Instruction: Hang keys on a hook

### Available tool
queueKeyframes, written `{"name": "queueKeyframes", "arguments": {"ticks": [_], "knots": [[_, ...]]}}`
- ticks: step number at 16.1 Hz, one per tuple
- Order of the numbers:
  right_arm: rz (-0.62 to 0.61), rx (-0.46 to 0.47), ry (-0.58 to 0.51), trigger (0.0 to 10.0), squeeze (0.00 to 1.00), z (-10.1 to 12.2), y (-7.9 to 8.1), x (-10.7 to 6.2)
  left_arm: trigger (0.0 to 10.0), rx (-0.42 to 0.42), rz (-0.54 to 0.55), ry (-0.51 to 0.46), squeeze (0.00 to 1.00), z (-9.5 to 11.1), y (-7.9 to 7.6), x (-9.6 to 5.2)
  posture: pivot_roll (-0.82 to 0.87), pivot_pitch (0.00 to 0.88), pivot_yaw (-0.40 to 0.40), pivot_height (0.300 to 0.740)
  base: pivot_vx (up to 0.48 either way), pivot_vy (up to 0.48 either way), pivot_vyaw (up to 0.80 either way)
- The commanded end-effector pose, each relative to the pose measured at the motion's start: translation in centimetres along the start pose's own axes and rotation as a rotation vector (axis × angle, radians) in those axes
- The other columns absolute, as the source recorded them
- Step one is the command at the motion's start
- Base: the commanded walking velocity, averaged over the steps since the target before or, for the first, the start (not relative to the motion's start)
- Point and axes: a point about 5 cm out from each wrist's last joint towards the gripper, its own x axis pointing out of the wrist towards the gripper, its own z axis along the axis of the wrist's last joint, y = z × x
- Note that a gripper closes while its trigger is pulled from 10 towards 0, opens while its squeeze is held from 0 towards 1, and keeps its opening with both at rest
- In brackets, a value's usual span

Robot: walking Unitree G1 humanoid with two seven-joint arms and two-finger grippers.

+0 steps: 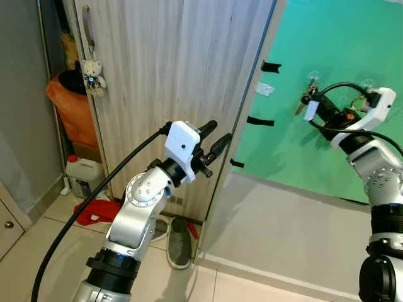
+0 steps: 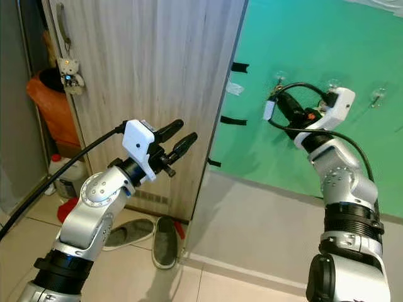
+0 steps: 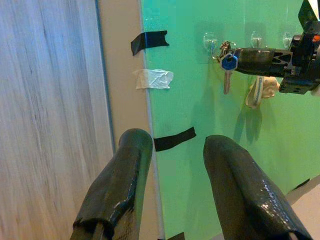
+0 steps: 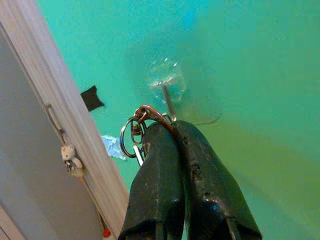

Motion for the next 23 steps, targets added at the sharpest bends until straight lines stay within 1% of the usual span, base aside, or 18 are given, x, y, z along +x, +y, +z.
{"name": "queueKeyframes", "arguments": {"ticks": [1, 4, 8, 10, 15, 18, 20, 23], "knots": [[-0.014, 0.003, -0.02, 0.0, 0.0, 1.1, -0.4, -0.2, 10.0, 0.006, -0.031, 0.001, 0.0, 0.1, -0.6, 0.4, -0.04, 0.0, -0.107, 0.74, 0.0, 0.0, 0.0], [-0.026, 0.02, -0.019, 0.0, 0.0, 1.1, -0.7, -0.3, 10.0, 0.007, -0.034, 0.0, 0.0, 0.0, -0.6, 0.4, -0.04, 0.0, -0.109, 0.74, 0.0, 0.0, 0.0], [-0.028, 0.037, -0.007, 0.0, 0.0, 0.8, -0.7, -0.2, 10.0, 0.008, -0.033, 0.0, 0.0, 0.0, -0.6, 0.4, -0.04, 0.0, -0.109, 0.74, 0.0, 0.0, 0.0], [-0.023, 0.034, -0.004, 0.0, 0.0, 0.7, -0.7, 0.0, 10.0, 0.009, -0.032, 0.0, 0.0, 0.0, -0.6, 0.4, -0.04, 0.0, -0.11, 0.74, 0.0, 0.0, 0.0], [-0.01, -0.009, -0.036, 0.0, 0.0, 1.5, -0.4, 0.3, 10.0, 0.01, -0.031, 0.0, 0.0, 0.1, -0.5, 0.4, -0.04, 0.0, -0.109, 0.74, 0.0, 0.0, 0.0], [-0.012, -0.003, -0.032, 0.0, 0.0, 1.6, -0.4, 0.5, 10.0, 0.009, -0.031, 0.0, 0.0, 0.1, -0.5, 0.4, -0.04, 0.0, -0.111, 0.74, 0.0, 0.0, 0.0], [-0.015, 0.006, -0.016, 0.0, 0.0, 1.3, -0.4, 0.7, 10.0, 0.008, -0.03, 0.0, 0.0, 0.1, -0.6, 0.4, -0.03, 0.0, -0.111, 0.74, 0.0, 0.0, 0.0], [-0.027, 0.038, 0.042, 0.0, 0.0, 0.7, -0.5, 1.0, 10.0, 0.003, -0.027, 0.0, 0.0, 0.1, -0.6, 0.4, -0.03, 0.0, -0.113, 0.74, 0.0, 0.0, 0.0]]}}
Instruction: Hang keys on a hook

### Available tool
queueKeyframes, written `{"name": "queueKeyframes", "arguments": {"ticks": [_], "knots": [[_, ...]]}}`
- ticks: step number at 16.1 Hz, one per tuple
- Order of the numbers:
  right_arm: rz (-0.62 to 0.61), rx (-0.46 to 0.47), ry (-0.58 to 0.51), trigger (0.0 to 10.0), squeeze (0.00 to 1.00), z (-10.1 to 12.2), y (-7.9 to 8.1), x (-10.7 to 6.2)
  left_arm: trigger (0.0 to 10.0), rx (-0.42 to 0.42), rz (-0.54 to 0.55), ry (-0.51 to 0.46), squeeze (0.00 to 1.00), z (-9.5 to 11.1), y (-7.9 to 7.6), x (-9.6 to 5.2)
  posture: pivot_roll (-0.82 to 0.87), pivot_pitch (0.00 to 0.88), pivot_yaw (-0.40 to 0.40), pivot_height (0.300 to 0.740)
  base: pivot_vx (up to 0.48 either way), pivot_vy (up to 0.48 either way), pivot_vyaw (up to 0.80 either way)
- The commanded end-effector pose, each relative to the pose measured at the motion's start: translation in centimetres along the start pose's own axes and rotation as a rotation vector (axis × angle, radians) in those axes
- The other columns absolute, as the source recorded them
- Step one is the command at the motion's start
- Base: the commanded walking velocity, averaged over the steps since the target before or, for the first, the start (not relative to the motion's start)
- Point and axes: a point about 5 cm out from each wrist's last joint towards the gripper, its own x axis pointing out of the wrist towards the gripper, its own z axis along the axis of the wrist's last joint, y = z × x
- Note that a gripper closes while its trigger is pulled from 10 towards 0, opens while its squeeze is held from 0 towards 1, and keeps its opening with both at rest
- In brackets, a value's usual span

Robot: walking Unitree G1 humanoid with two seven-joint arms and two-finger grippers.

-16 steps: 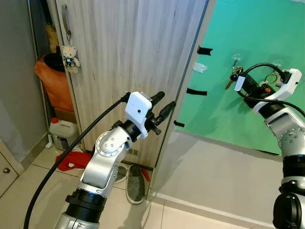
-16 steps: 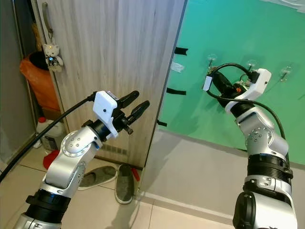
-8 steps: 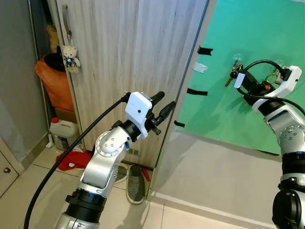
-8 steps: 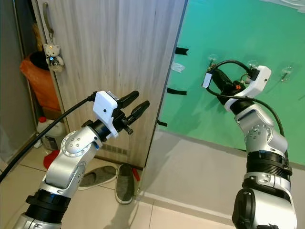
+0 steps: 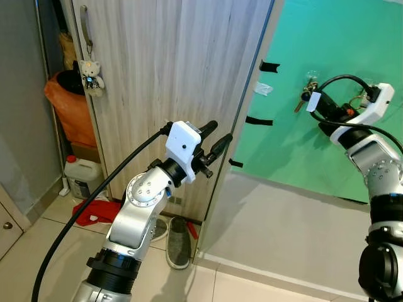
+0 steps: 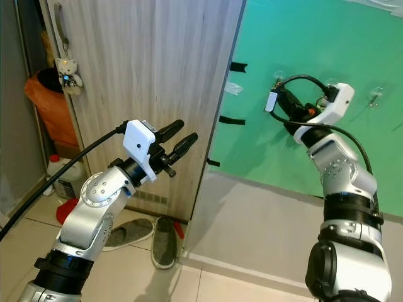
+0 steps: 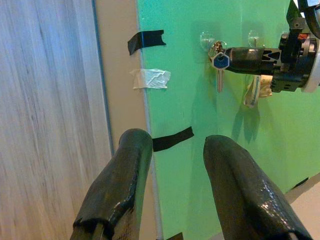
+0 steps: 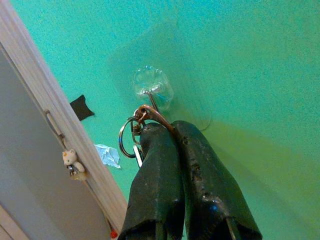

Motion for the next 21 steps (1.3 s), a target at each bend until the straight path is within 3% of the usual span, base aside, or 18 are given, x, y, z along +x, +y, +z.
{"name": "queueKeyframes", "arguments": {"ticks": [1, 6, 9, 10, 11, 15, 17, 19, 21], "knots": [[-0.017, -0.015, 0.029, 0.0, 0.0, 0.5, -0.3, 0.0, 10.0, -0.003, -0.025, -0.005, 0.0, 0.2, -0.5, 0.4, -0.03, 0.0, -0.114, 0.74, 0.0, 0.0, 0.0], [-0.101, 0.062, 0.098, 0.0, 0.0, -0.2, -1.4, -0.1, 10.0, -0.007, -0.023, -0.004, 0.0, 0.1, -0.6, 0.4, -0.04, 0.0, -0.116, 0.74, 0.0, 0.0, 0.0], [-0.116, 0.062, 0.097, 0.0, 0.0, -0.3, -1.7, -0.3, 10.0, -0.009, -0.022, -0.005, 0.0, 0.1, -0.6, 0.4, -0.04, 0.0, -0.115, 0.74, 0.0, 0.0, 0.0], [-0.125, 0.011, 0.09, 0.0, 0.0, -0.1, -1.7, -0.3, 10.0, -0.01, -0.021, -0.004, 0.0, 0.1, -0.6, 0.4, -0.04, 0.0, -0.114, 0.74, 0.0, 0.0, 0.0], [-0.139, -0.052, 0.07, 10.0, 1.0, 0.2, -1.8, -0.3, 10.0, -0.011, -0.022, -0.005, 0.0, 0.1, -0.6, 0.4, -0.04, 0.0, -0.114, 0.74, 0.0, 0.0, 0.0], [-0.086, -0.174, 0.0, 10.0, 1.0, 1.2, -0.8, -0.1, 10.0, -0.011, -0.02, -0.004, 0.0, 0.1, -0.6, 0.3, -0.04, 0.0, -0.116, 0.74, 0.0, 0.0, 0.0], [-0.084, -0.308, 0.012, 10.0, 1.0, 0.9, -0.5, -0.2, 10.0, -0.011, -0.018, -0.003, 0.0, 0.1, -0.6, 0.3, -0.04, 0.0, -0.119, 0.74, 0.0, 0.0, 0.0], [-0.092, -0.361, 0.014, 10.0, 1.0, 0.7, -0.5, -0.5, 10.0, -0.01, -0.017, -0.001, 0.0, 0.0, -0.6, 0.2, -0.04, 0.0, -0.119, 0.74, 0.0, 0.0, 0.0], [-0.116, -0.49, 0.015, 10.0, 1.0, 0.7, -0.4, -1.1, 10.0, -0.008, -0.015, 0.005, 0.0, -0.1, -0.5, 0.1, -0.05, 0.0, -0.129, 0.74, 0.0, 0.0, 0.0]]}}
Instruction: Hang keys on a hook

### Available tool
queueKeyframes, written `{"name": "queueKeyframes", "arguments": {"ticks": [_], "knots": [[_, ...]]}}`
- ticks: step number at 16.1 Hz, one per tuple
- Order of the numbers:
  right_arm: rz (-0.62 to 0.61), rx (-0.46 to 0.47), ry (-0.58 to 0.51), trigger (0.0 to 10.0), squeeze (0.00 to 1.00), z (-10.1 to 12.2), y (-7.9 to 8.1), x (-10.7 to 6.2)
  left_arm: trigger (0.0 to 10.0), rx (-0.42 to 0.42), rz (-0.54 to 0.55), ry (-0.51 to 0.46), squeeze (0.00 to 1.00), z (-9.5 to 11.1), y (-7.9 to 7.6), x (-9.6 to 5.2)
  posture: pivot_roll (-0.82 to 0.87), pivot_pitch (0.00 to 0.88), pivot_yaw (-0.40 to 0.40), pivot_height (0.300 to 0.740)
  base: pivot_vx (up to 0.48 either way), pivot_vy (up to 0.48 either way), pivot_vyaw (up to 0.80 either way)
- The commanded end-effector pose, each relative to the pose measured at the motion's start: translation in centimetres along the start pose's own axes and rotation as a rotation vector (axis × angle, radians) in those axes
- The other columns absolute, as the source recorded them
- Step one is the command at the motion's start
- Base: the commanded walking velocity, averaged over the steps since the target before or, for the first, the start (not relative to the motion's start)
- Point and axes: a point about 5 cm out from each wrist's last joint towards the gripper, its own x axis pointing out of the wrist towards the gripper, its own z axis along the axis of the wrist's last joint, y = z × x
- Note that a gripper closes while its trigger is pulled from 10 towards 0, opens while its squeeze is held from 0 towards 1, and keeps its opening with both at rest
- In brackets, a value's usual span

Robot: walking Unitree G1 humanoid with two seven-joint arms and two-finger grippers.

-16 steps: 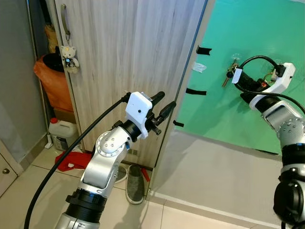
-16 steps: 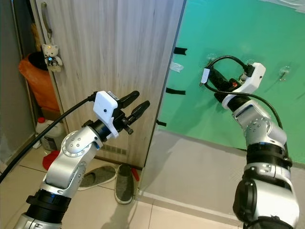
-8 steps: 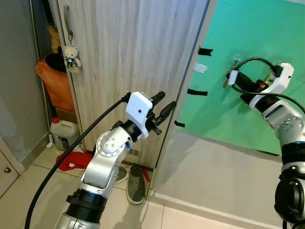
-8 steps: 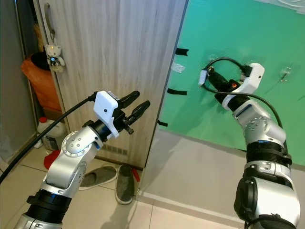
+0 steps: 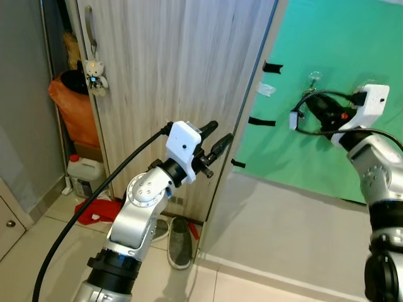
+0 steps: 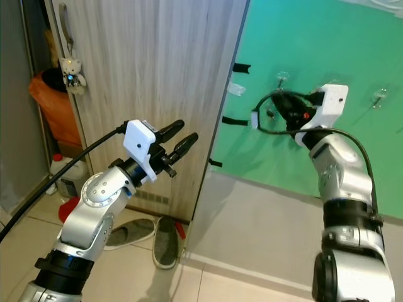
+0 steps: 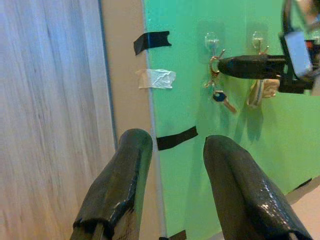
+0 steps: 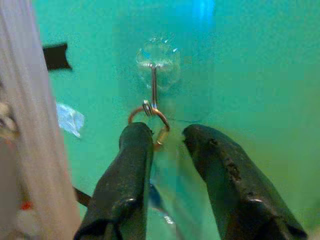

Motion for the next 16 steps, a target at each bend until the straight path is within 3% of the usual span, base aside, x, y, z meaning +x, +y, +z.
{"name": "queueKeyframes", "arguments": {"ticks": [1, 5, 7, 10, 12, 14, 15, 16], "knots": [[-0.029, -0.063, -0.022, 10.0, 1.0, 0.8, -0.5, -0.6, 10.0, -0.005, -0.016, 0.001, 0.0, 0.0, -0.5, 0.1, -0.05, 0.0, -0.131, 0.74, 0.0, 0.0, 0.0], [-0.096, -0.167, -0.063, 10.0, 1.0, 0.7, -0.6, -2.0, 10.0, -0.007, -0.018, 0.006, 0.0, -0.1, -0.5, 0.0, -0.06, 0.0, -0.125, 0.74, 0.0, 0.0, 0.0], [-0.134, -0.303, -0.099, 10.0, 1.0, 0.2, 0.4, -3.4, 10.0, -0.008, -0.019, 0.008, 0.0, -0.3, -0.6, 0.1, -0.06, 0.0, -0.133, 0.74, 0.0, 0.0, 0.0], [-0.174, -0.277, -0.125, 10.0, 1.0, -1.0, 1.9, -5.3, 10.0, -0.017, 0.019, 0.044, 0.0, -1.2, -0.4, -0.4, -0.07, 0.0, -0.134, 0.74, 0.0, 0.0, 0.0], [-0.194, -0.3, -0.071, 10.0, 1.0, -4.6, 4.4, -8.4, 10.0, -0.082, 0.166, 0.112, 0.0, -2.8, 0.1, -1.5, -0.06, 0.0, -0.12, 0.74, 0.0, 0.0, 0.0], [-0.234, -0.29, -0.027, 10.0, 1.0, -6.5, 5.1, -10.3, 10.0, -0.17, 0.261, 0.15, 0.0, -4.0, 0.3, -2.6, -0.06, 0.0, -0.115, 0.74, 0.0, 0.0, 0.0], [-0.334, -0.15, 0.141, 10.0, 1.0, -10.5, 5.2, -14.0, 10.0, -0.177, 0.359, 0.226, 0.0, -5.8, -0.2, -5.2, -0.06, 0.0, -0.101, 0.74, 0.0, 0.0, 0.0], [-0.341, -0.121, 0.17, 10.0, 1.0, -11.1, 5.2, -14.5, 10.0, -0.163, 0.365, 0.242, 0.0, -6.1, -0.4, -5.6, -0.06, 0.0, -0.099, 0.74, 0.0, 0.0, 0.0]]}}
